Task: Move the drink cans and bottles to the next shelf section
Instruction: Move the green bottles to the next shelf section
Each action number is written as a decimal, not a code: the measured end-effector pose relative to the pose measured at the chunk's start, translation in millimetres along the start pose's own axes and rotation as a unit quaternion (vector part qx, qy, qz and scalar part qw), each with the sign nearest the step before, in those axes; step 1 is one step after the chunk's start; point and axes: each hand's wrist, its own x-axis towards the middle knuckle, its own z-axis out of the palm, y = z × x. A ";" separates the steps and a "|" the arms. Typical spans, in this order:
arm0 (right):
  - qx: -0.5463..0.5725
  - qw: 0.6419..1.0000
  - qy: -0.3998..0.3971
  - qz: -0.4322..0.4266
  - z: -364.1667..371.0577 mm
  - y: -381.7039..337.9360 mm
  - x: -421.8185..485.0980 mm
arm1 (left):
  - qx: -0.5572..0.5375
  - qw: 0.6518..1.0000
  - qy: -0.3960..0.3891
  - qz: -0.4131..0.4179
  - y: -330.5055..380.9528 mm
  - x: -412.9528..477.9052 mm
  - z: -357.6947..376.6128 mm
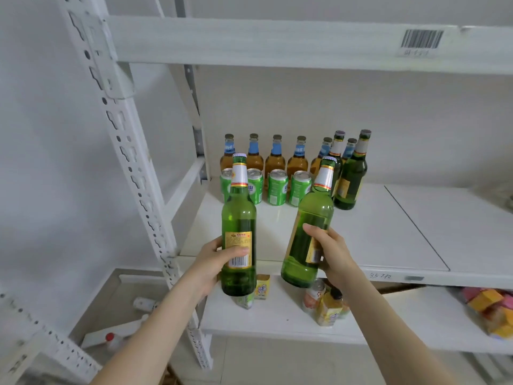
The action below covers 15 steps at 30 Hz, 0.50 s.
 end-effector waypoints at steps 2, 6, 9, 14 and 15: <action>0.000 1.000 0.006 -0.007 -11.4 -5.2 -7.4 | 0.006 1.000 -0.003 0.002 0.2 -4.6 12.1; -0.001 1.000 0.009 -0.018 -42.0 -15.6 -17.1 | 0.023 1.000 -0.010 0.001 -0.1 -8.7 46.6; 0.000 1.000 0.008 -0.024 -75.3 -24.0 -22.4 | 0.020 1.000 -0.014 0.005 -3.9 -9.6 81.9; -0.011 0.999 0.005 -0.032 -144.3 -38.1 -31.6 | 0.031 0.999 -0.021 0.005 -17.1 -11.7 151.8; -0.013 0.999 0.007 -0.034 -159.3 -41.4 -33.5 | 0.033 0.999 -0.020 0.007 -20.5 -12.2 167.3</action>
